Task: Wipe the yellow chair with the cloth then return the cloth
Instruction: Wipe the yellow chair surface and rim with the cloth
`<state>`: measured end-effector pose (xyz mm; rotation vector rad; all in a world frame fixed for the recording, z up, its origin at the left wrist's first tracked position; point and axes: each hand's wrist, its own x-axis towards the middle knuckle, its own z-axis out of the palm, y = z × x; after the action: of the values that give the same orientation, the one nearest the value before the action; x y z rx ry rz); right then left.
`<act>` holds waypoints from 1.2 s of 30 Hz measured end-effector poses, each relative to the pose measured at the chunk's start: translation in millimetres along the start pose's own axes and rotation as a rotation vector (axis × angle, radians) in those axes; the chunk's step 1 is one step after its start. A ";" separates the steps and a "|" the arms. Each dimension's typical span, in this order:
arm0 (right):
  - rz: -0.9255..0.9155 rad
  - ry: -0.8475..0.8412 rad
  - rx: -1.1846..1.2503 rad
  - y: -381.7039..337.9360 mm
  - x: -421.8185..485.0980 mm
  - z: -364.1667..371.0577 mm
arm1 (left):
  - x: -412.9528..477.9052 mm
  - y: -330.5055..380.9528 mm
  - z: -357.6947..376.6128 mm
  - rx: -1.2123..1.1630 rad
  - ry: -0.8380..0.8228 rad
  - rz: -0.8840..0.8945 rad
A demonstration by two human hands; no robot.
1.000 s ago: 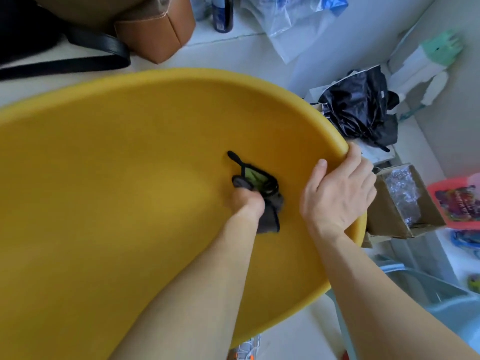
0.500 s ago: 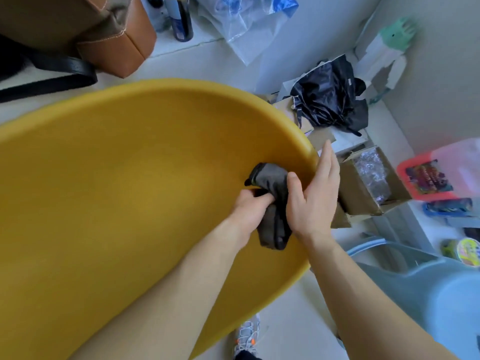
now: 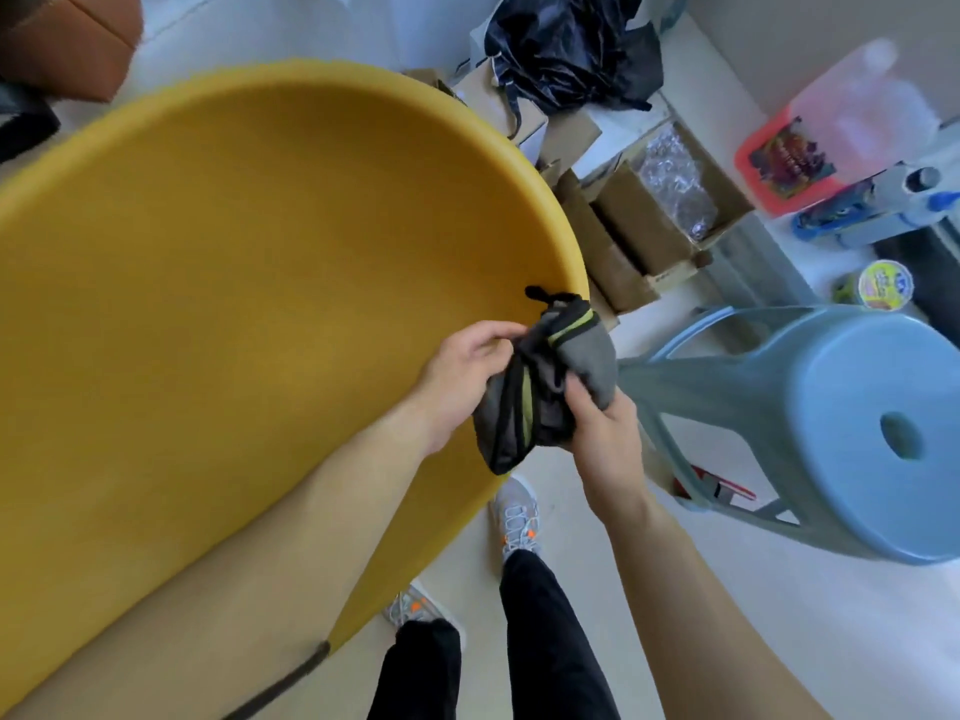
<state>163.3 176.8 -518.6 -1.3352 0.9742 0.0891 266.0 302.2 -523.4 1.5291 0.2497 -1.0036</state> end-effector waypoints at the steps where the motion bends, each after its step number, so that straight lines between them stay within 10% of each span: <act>1: 0.050 0.023 0.116 -0.3 1.1 -5.0 | 1.2 -1.1 -4.5 -0.076 0.072 -0.038; 7: 0.209 -0.077 0.588 4.8 11.7 -37.6 | 3.8 -1.8 -3.9 -0.270 -0.178 -0.344; 11: 0.230 -0.042 0.650 21.2 16.3 -46.5 | 17.0 -23.3 3.3 0.120 0.142 -0.187; 16: 0.403 0.243 0.175 59.0 27.7 -37.3 | 27.1 -28.7 4.1 0.472 0.314 0.061; 22: 0.073 0.184 -0.204 90.2 51.4 27.6 | 47.8 67.7 -6.9 1.136 0.761 0.814; 27: 0.090 0.336 -0.125 122.9 57.9 46.3 | 97.3 128.5 -18.6 1.563 0.642 0.723; 36: -0.218 0.360 -0.382 66.6 99.4 28.9 | 114.0 113.5 -12.3 1.601 0.693 0.739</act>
<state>202.8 174.6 -635.2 -1.8456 1.1417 -0.1435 415.6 241.6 -524.9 3.0157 -0.8286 0.1879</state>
